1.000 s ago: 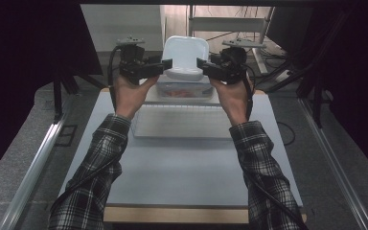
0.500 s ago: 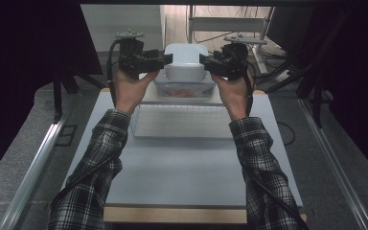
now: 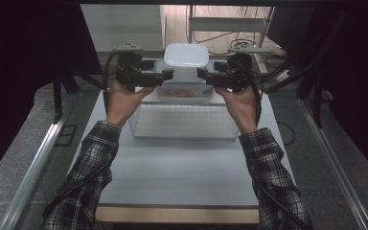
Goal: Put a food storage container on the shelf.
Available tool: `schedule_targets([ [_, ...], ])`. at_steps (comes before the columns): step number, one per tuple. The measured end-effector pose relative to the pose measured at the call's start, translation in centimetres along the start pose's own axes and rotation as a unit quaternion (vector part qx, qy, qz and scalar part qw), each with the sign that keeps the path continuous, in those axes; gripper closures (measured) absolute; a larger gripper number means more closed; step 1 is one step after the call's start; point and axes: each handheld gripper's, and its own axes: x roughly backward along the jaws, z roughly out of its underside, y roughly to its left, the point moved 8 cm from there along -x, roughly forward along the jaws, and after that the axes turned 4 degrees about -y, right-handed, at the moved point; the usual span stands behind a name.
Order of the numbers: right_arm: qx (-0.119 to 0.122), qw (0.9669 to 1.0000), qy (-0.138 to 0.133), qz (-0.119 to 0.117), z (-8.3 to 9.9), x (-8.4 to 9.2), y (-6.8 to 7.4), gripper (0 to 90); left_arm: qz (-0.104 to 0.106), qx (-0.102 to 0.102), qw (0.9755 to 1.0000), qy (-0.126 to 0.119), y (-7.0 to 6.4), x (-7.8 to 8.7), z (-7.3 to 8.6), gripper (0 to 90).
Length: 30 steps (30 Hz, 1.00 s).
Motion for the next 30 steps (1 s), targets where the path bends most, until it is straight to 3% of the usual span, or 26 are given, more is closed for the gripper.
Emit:
schedule_targets([
  [8, 0.003, 0.9998, 0.005, -0.02, 1.6, 0.6, 0.7, 26.2, 0.008, -0.025, 0.9994, 0.023, -1.2, 0.1, 2.0, 9.2],
  [18, 0.011, 0.9991, 0.01, -0.039, 3.2, 1.2, 1.6, 20.8, 0.016, -0.049, 0.9981, 0.033, -2.0, 0.6, 4.4, 5.0],
  [30, 0.014, 0.9977, 0.026, -0.062, 5.7, 1.4, 2.3, 13.7, 0.021, -0.054, 0.9975, 0.041, -2.2, 0.6, 7.4, 3.2],
])
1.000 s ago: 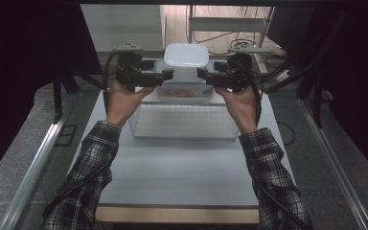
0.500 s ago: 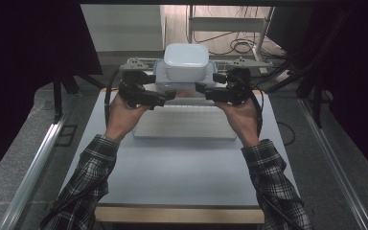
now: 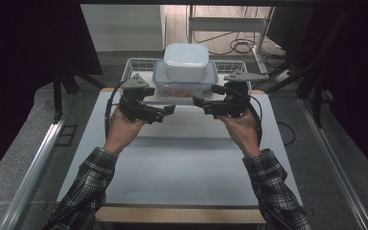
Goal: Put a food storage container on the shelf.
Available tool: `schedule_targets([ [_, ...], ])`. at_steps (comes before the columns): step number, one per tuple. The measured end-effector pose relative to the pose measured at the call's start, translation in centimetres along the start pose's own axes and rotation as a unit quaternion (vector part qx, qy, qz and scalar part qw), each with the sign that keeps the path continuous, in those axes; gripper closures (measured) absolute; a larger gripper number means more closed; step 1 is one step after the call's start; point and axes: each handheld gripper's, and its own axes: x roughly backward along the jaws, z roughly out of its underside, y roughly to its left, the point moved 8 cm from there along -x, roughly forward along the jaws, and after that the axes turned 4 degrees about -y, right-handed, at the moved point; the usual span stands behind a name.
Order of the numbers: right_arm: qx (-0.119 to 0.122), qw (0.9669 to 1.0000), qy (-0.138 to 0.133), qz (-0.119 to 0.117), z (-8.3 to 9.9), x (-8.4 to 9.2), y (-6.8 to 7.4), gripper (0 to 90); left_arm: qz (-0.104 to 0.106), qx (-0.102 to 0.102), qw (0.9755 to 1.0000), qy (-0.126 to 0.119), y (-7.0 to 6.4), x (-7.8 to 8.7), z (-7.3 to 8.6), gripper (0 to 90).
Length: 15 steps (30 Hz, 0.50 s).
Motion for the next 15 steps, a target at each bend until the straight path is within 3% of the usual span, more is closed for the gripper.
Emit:
schedule_targets([
  [15, 0.01, 0.9996, 0.023, -0.012, 3.1, 0.0, 0.6, 5.3, 0.003, -0.007, 0.9999, 0.007, -0.9, 0.4, 3.0, 1.8],
])
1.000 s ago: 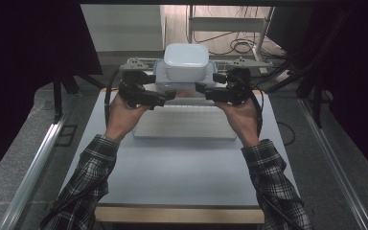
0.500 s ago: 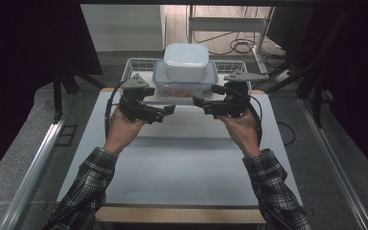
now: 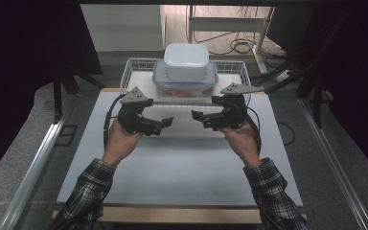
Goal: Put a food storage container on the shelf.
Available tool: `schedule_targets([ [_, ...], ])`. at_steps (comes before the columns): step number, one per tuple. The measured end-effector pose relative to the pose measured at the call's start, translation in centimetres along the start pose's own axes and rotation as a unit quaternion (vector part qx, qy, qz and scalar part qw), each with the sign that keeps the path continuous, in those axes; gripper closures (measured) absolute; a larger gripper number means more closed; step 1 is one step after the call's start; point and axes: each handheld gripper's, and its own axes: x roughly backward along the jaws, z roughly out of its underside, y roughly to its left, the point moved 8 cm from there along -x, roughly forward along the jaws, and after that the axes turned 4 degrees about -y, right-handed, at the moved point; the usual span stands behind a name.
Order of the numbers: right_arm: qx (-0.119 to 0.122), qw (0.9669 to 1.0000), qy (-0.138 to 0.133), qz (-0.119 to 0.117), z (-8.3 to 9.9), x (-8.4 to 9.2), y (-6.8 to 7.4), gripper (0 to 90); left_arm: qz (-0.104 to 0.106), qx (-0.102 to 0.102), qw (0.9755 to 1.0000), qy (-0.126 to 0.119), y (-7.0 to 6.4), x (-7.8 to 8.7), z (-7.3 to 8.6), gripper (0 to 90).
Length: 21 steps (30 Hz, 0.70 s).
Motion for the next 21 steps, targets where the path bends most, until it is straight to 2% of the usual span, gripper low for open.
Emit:
schedule_targets([
  [9, 0.006, 0.9999, 0.008, -0.005, 1.6, 0.2, 0.4, 2.8, -0.001, -0.005, 0.9999, 0.015, -0.6, 0.0, 1.9, 1.0],
  [21, 0.005, 0.9998, 0.019, -0.011, 3.9, 0.9, 0.5, 1.5, 0.002, 0.0, 0.9999, 0.016, -1.3, 0.5, 3.6, 0.7],
])
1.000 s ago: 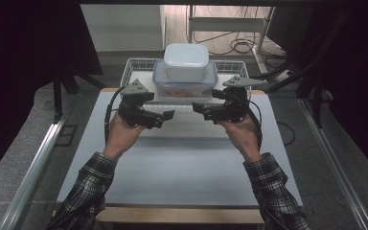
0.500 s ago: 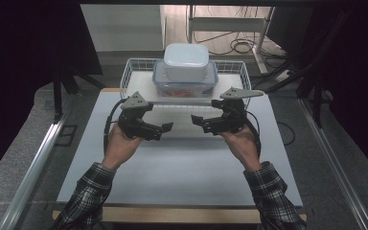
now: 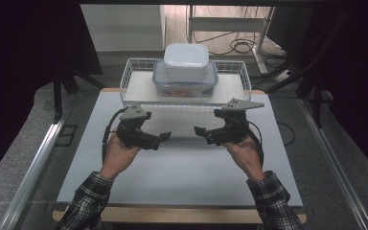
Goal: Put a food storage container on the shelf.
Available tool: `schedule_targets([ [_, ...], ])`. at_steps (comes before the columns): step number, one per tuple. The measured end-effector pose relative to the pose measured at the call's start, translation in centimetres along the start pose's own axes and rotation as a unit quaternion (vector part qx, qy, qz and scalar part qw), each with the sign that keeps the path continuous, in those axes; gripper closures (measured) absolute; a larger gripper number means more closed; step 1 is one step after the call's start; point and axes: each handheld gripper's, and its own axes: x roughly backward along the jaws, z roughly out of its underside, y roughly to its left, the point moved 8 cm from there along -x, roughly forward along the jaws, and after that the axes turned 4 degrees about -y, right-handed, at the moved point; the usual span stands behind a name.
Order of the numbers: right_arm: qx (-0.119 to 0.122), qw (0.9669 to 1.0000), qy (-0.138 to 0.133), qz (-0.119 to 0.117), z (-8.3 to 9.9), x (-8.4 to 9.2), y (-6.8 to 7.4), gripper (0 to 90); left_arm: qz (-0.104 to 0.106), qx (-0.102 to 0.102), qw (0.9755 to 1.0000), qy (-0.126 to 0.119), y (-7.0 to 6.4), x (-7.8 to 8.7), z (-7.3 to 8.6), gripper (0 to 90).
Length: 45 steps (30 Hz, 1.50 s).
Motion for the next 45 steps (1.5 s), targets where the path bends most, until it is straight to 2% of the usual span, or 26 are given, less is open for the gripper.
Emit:
schedule_targets([
  [8, 0.004, 1.0, 0.001, 0.0, 1.3, 0.5, 0.1, 1.5, -0.004, -0.003, 1.0, 0.007, -0.5, 0.1, 1.6, 0.7],
  [22, -0.001, 1.0, 0.003, 0.004, 4.1, 0.6, 0.3, 1.0, -0.005, 0.01, 0.9999, 0.006, -1.0, 0.2, 4.8, 0.8],
  [37, -0.002, 0.9999, 0.016, 0.003, 6.6, 0.8, 0.7, 0.5, -0.004, 0.01, 0.9997, 0.023, -1.6, -0.1, 7.5, 0.8],
  [45, -0.001, 0.9995, 0.027, 0.019, 8.1, 1.1, 0.5, 0.0, -0.005, 0.016, 0.9995, 0.026, -1.7, 0.2, 8.9, 0.8],
])
